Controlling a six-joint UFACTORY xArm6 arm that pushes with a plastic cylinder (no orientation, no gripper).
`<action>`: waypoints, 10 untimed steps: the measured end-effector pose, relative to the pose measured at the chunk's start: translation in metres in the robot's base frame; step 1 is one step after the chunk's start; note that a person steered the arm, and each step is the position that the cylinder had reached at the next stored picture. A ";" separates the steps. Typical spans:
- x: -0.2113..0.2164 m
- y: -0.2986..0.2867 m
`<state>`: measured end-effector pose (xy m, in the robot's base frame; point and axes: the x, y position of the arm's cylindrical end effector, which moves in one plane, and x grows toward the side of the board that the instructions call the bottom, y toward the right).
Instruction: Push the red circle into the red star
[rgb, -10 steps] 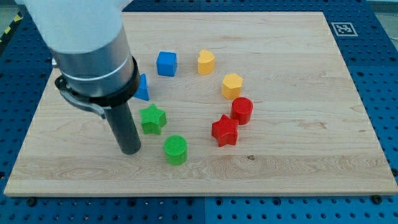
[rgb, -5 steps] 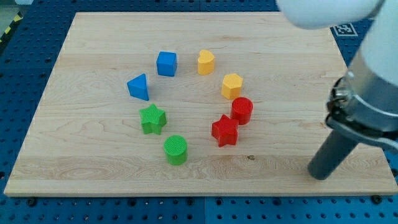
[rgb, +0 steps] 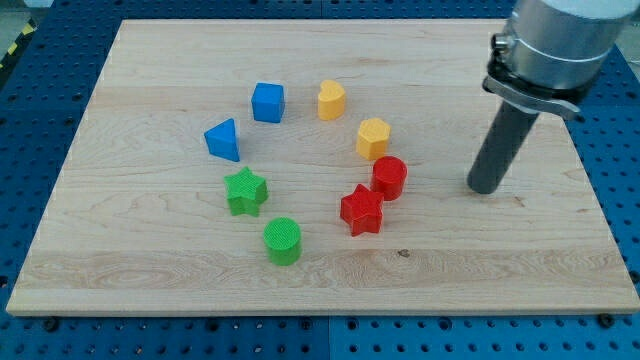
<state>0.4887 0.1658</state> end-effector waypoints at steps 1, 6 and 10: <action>-0.002 -0.011; -0.002 -0.029; 0.008 -0.056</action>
<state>0.4971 0.1101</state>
